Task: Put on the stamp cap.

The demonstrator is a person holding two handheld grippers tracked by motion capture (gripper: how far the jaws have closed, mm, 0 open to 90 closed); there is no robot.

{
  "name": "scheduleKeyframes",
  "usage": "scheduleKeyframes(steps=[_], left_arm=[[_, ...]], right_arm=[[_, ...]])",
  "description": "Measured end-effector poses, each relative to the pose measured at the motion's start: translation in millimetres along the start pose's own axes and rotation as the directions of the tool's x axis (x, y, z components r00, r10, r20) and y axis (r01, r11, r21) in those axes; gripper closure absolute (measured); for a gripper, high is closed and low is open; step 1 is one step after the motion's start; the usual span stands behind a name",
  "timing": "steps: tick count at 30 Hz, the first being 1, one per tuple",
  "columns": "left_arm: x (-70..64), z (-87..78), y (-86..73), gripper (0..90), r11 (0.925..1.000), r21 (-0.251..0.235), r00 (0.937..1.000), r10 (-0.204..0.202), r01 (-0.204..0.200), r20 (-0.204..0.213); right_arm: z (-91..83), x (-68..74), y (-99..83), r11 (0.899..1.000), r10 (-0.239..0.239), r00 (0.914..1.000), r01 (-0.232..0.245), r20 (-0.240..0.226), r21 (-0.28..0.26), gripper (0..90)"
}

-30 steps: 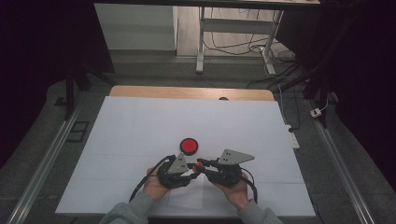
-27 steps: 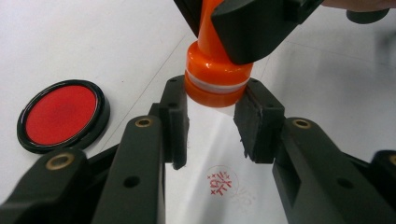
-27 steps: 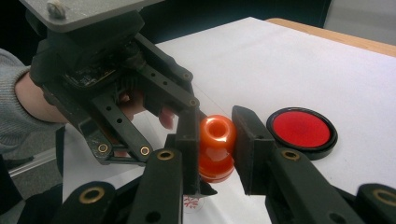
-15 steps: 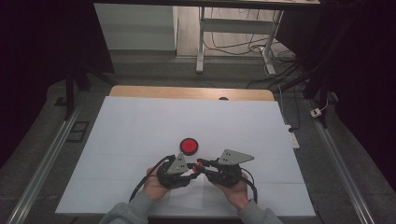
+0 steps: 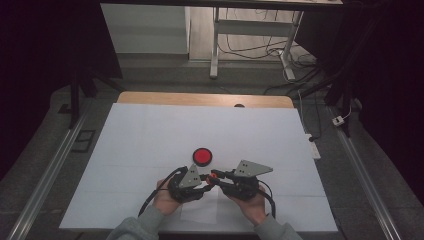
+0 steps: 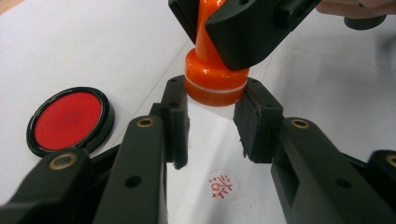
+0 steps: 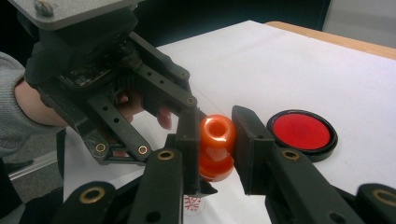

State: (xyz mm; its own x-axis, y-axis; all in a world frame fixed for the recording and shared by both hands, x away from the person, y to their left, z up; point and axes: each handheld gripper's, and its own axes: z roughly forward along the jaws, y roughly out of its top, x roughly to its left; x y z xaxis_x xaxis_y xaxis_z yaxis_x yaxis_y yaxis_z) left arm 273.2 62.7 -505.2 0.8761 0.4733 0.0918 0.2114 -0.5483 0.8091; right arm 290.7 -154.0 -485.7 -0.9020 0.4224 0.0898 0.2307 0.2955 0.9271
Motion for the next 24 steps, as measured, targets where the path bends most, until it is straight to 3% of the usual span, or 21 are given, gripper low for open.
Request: scheduleKeyframes(steps=[24], left_arm=[[0.2, 1.0, -4.2, 65.0, 0.9998, -0.009, 0.9998, -0.020, 0.020, 0.003]], right_arm=[[3.1, 0.9, -6.8, 1.000, 0.011, 0.9999, -0.011, 0.004, -0.020, 72.5]])
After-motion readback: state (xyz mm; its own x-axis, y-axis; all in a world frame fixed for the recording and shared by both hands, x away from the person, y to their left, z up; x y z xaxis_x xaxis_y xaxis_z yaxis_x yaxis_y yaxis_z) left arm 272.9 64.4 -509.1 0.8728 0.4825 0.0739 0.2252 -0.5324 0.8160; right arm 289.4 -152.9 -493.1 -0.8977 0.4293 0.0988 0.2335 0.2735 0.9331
